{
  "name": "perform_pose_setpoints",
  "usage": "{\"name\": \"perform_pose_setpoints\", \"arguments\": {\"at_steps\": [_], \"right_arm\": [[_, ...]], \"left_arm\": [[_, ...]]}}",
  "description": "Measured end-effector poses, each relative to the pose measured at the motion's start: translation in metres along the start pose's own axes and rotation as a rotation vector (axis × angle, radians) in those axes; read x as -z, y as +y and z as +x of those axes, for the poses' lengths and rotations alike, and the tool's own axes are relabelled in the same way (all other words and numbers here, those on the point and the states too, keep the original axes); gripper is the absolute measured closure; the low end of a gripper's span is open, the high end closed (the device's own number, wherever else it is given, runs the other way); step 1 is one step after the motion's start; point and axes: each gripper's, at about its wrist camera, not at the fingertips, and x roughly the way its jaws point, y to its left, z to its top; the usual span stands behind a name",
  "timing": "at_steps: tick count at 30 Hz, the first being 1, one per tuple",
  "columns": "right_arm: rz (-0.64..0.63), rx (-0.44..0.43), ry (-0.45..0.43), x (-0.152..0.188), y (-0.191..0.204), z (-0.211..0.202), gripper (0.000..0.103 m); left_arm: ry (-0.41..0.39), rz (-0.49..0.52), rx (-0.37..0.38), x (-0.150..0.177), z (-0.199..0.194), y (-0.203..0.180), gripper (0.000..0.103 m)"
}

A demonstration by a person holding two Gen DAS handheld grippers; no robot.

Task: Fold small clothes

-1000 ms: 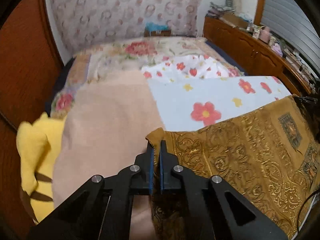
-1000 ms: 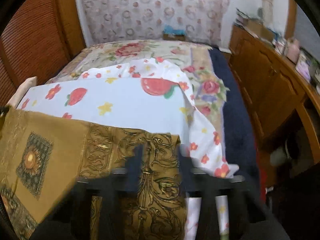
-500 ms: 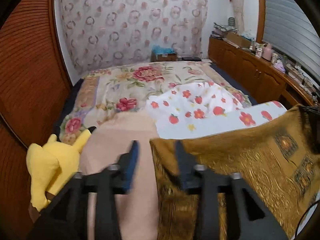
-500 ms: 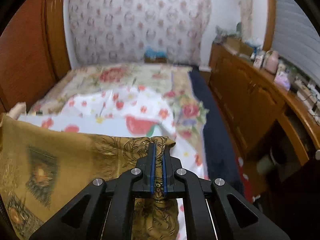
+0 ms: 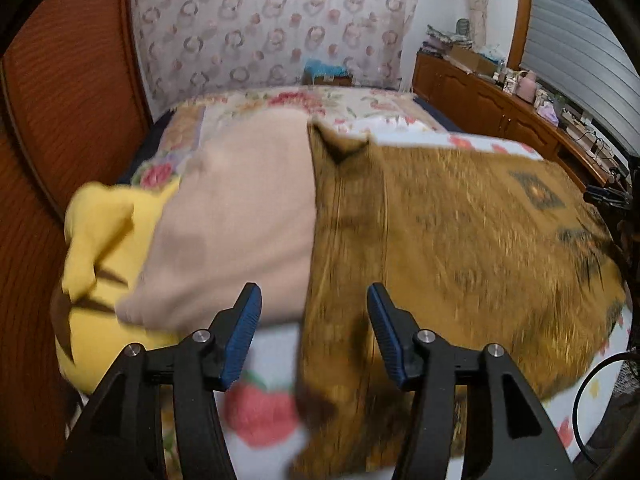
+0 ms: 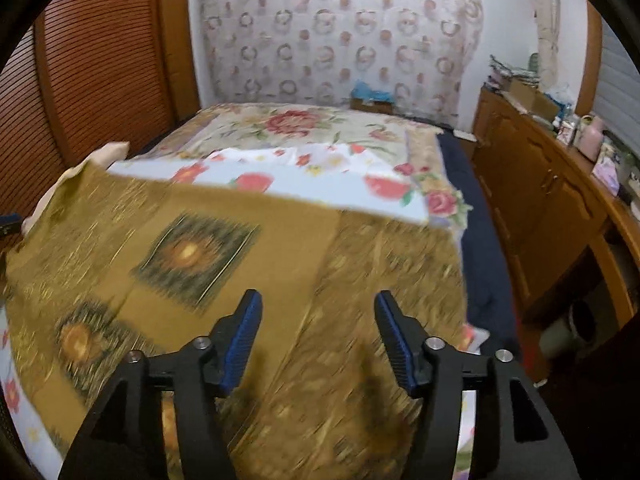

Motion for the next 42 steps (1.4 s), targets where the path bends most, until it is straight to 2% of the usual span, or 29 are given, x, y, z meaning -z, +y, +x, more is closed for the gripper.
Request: {"name": "perform_pose_setpoints", "arguments": {"at_steps": [4,10,14,17,20,22,24,30,34,38,42], "right_arm": [[-0.006,0.012,0.033,0.024,-0.002,-0.013,0.035],[0.041,0.038,0.053,0.053,-0.019,-0.027,0.035],[0.069,0.033,0.052,0.058,-0.029,-0.033,0.033],[0.054,0.041,0.059,0.052,-0.027,-0.027,0.032],[0.06,0.031,0.059,0.052,-0.025,-0.028,0.031],[0.061,0.029,0.059,0.046,-0.017,-0.02,0.03],[0.065,0.025,0.047,0.042,-0.011,-0.016,0.03],[0.13,0.022,-0.032,0.056,-0.03,-0.071,0.03],[0.159,0.049,-0.003,0.082,-0.041,-0.096,0.03],[0.178,0.037,0.024,0.105,-0.037,-0.11,0.03],[0.18,0.017,0.024,0.107,-0.03,-0.118,0.031]], "left_arm": [[0.03,-0.029,0.015,0.021,0.005,-0.001,0.047],[0.039,-0.059,0.05,0.033,0.009,-0.004,0.047],[0.038,-0.08,0.066,0.035,0.012,0.0,0.047],[0.04,-0.089,0.103,0.037,0.01,-0.003,0.053],[0.038,-0.078,0.113,0.04,0.009,-0.009,0.054],[0.035,-0.074,0.115,0.041,0.007,-0.013,0.058],[0.036,-0.067,0.127,0.043,0.007,-0.017,0.071],[0.039,-0.037,0.16,0.04,0.004,-0.027,0.094],[-0.016,-0.029,0.16,0.031,-0.013,-0.034,0.096],[-0.108,-0.003,0.185,0.011,-0.043,-0.055,0.096],[-0.173,0.049,0.23,-0.02,-0.059,-0.085,0.097]]}}
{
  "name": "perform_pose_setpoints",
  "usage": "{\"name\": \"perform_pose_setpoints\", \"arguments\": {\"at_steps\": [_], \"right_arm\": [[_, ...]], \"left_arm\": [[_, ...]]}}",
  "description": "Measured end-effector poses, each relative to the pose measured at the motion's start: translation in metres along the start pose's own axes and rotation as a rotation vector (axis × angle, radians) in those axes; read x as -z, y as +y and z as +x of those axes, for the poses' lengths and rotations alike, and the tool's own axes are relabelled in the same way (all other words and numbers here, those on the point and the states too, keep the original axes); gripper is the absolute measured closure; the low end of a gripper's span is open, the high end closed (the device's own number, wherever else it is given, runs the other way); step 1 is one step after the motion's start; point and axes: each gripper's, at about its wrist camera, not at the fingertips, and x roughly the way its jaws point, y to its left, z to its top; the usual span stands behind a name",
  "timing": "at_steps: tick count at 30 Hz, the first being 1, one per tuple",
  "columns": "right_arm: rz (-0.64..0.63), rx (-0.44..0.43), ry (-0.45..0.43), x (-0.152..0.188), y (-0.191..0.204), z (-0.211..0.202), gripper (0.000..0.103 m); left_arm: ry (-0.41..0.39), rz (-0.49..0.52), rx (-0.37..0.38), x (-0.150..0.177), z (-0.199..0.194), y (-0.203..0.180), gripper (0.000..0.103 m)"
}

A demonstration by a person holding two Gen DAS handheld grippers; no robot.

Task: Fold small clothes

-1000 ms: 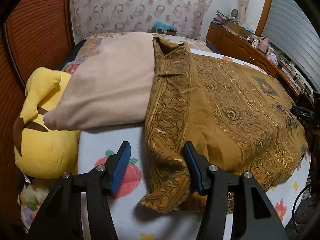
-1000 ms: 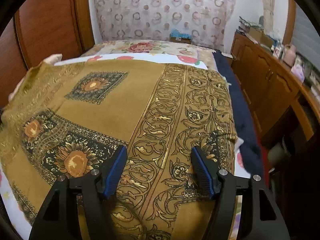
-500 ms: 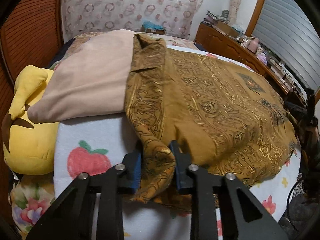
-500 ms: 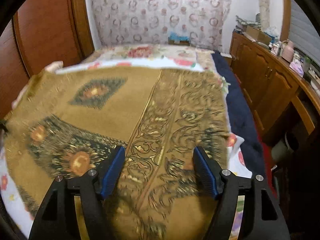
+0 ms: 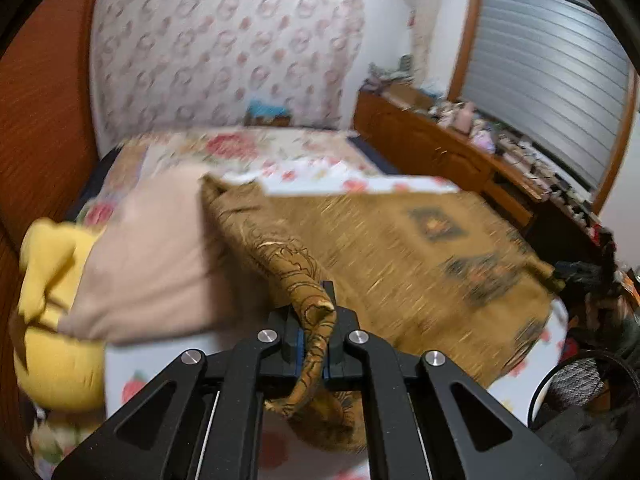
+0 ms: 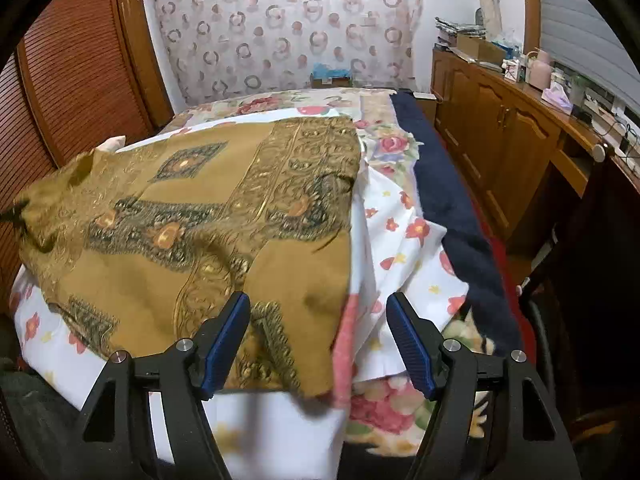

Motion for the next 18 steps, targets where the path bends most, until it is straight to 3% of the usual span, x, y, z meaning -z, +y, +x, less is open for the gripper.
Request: {"name": "perform_pose_setpoints", "arguments": {"at_steps": [10,18], "right_arm": [[-0.019,-0.042,-0.117,-0.019,0.011,-0.025,0.034],[-0.014,-0.033,-0.179,-0.018,0.007,-0.046,0.034]], "left_arm": [[-0.059,0.188,0.199,-0.08,0.033,-0.124,0.097],[0.009,0.305,0.384,-0.104,0.061,-0.225,0.096]]}}
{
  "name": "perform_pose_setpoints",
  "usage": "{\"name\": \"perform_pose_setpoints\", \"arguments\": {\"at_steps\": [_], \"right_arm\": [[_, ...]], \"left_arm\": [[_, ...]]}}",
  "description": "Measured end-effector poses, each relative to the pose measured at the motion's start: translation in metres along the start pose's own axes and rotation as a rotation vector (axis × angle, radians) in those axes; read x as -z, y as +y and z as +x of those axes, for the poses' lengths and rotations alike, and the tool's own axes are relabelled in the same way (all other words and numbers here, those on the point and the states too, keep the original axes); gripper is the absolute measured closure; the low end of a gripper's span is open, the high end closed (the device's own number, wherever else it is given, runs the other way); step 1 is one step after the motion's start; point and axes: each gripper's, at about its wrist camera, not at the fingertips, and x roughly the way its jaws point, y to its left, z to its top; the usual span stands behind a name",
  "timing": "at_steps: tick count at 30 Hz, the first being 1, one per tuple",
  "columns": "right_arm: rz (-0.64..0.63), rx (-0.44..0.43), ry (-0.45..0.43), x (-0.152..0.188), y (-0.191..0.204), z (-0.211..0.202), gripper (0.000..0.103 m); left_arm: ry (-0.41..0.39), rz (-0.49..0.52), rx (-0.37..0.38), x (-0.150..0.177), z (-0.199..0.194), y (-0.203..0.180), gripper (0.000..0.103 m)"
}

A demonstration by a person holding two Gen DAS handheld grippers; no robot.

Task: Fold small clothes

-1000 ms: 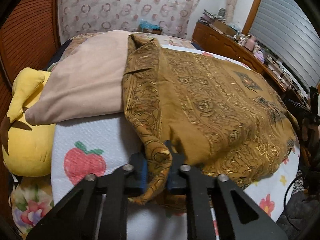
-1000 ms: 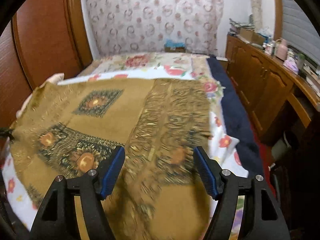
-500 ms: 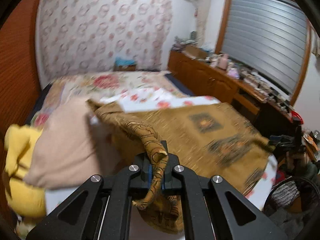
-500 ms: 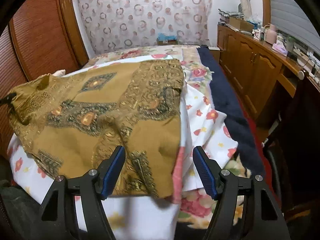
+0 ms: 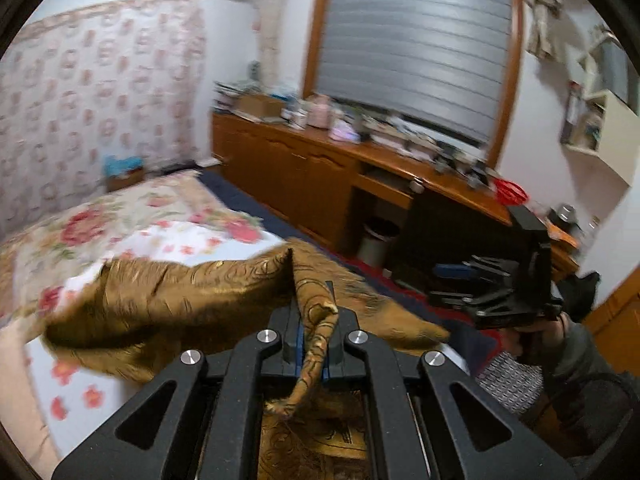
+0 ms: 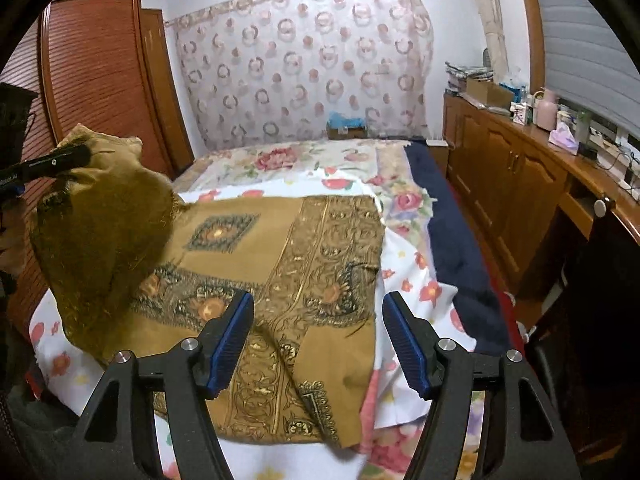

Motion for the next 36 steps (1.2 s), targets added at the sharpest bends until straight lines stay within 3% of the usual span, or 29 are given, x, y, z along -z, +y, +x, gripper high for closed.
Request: {"name": "perform_pose_setpoints", "arguments": {"at_steps": [1,2,3,6,7,13,20,28,36], "right_arm": [[0.003,0.002,0.001,0.002,-0.001,-0.001,0.034],[0.005,0.003,0.005,0.003,-0.001,0.004,0.034],[0.008,0.001,0.01,0.006,-0.002,0.007,0.034],[0.009,-0.001,0.018,0.004,-0.001,0.012,0.034],[0.009,-0.002,0.021,0.0,-0.001,0.016,0.034],[0.0,-0.037,0.03,-0.013,0.009,0.027,0.034],[-0.085,-0.116,0.058,-0.031,0.063,0.063,0.034],[-0.209,-0.224,0.109,-0.059,0.131,0.119,0.034],[-0.34,-0.279,0.204,-0.077,0.183,0.184,0.034]], "left_arm": [[0.016,0.007,-0.001,0.001,0.005,-0.005,0.093],[0.031,0.02,0.001,0.002,0.011,-0.008,0.08],[0.033,0.03,0.014,0.004,0.012,-0.01,0.059],[0.026,0.038,0.009,0.01,0.007,-0.006,0.03],[0.021,0.027,-0.001,0.011,0.004,-0.001,0.025],[0.019,-0.013,-0.137,0.026,0.003,0.026,0.024],[0.034,-0.066,-0.261,0.057,-0.011,0.073,0.024],[0.039,-0.12,-0.345,0.092,-0.03,0.109,0.024],[0.027,-0.163,-0.374,0.107,-0.041,0.129,0.024]]}}
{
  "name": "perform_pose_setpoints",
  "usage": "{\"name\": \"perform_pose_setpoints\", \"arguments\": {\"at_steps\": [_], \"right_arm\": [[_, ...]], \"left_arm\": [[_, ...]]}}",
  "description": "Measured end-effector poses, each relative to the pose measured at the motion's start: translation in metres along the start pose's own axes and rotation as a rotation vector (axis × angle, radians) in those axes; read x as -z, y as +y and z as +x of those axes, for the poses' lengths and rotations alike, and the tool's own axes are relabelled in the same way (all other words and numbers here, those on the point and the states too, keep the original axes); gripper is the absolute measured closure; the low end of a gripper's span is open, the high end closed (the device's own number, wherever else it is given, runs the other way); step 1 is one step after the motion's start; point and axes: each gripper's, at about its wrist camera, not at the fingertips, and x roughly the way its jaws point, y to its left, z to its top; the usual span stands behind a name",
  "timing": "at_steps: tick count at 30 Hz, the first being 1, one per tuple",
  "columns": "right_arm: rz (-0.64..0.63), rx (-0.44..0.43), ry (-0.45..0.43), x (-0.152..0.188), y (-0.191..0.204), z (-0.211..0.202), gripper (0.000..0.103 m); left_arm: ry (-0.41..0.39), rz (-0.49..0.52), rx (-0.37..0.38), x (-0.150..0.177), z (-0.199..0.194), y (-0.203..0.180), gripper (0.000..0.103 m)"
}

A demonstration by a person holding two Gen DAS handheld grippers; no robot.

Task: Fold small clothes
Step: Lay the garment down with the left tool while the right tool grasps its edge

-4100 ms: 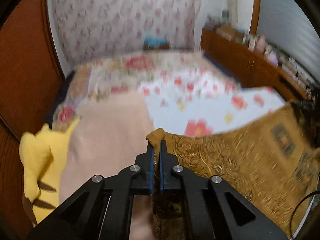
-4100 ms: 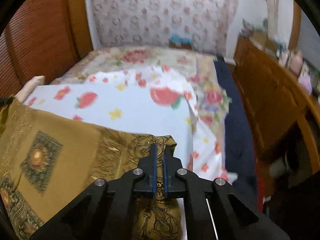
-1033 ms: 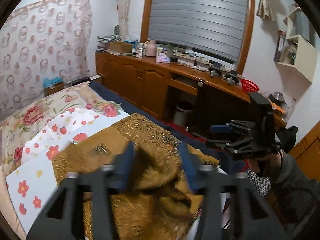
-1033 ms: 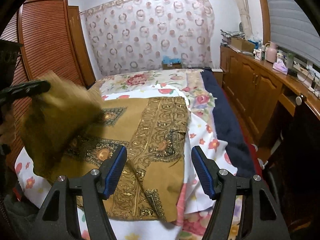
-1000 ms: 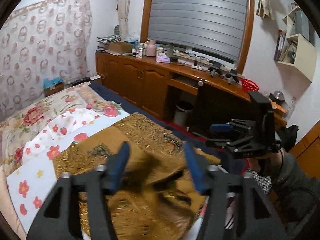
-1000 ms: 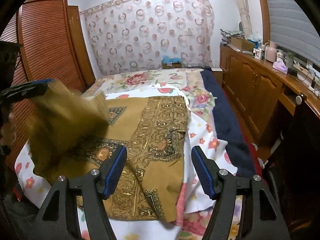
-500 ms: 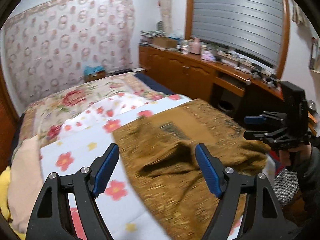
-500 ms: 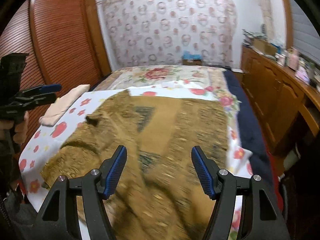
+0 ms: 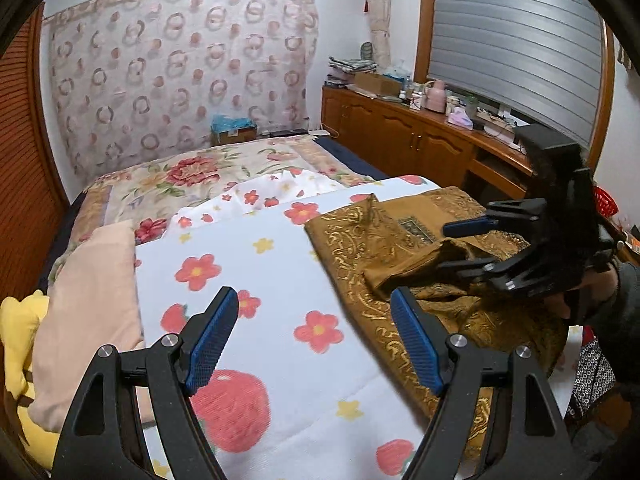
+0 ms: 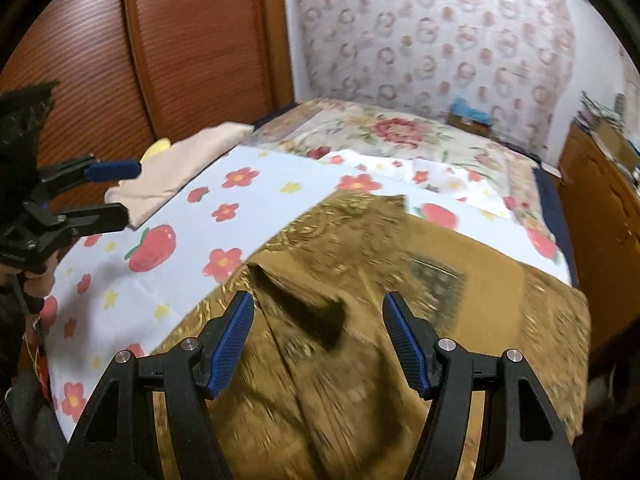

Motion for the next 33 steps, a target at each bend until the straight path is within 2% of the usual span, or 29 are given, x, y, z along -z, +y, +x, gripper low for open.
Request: {"name": "perform_pose_setpoints", "arguments": {"at_steps": [7,11,13,14,15,19,21,22,25,28,33], "right_arm": [[-0.068,-0.005,0.118,-0.005,0.009,0.043,0.034],[-0.102,0.011,0.151,0.001,0.008,0.052,0.035],[-0.114,0.02,0.157,0.003,0.006,0.053,0.057],[-0.121,0.034,0.15,0.001,0.005,0.053,0.083],[-0.12,0.04,0.144,0.0,0.001,0.049,0.097],[-0.073,0.061,0.032,-0.005,-0.013,0.005,0.098],[-0.028,0.079,-0.027,-0.008,-0.033,-0.02,0.098],[-0.006,0.115,-0.055,-0.009,-0.047,-0.034,0.098],[0.072,0.188,-0.088,-0.008,-0.092,-0.058,0.099],[0.14,0.263,-0.064,-0.002,-0.136,-0.059,0.099],[0.223,0.304,0.036,0.019,-0.181,-0.02,0.099]], "left_arm": [[-0.002,-0.007,-0.011,0.009,-0.002,0.006,0.024],[-0.001,-0.008,-0.009,0.012,-0.001,0.008,0.024],[-0.001,-0.01,-0.007,0.013,0.0,0.008,0.024],[0.0,-0.012,-0.005,0.013,0.0,0.009,0.024],[0.002,-0.012,-0.004,0.013,0.001,0.01,0.024],[0.011,-0.001,0.007,0.009,0.01,0.006,0.024],[0.015,0.005,0.017,0.006,0.015,0.003,0.024],[0.018,0.006,0.02,0.004,0.018,0.001,0.024],[0.024,0.009,0.029,-0.004,0.028,-0.004,0.024],[0.034,0.014,0.037,-0.014,0.041,-0.011,0.024],[0.072,0.024,0.055,-0.027,0.069,-0.025,0.024]]}}
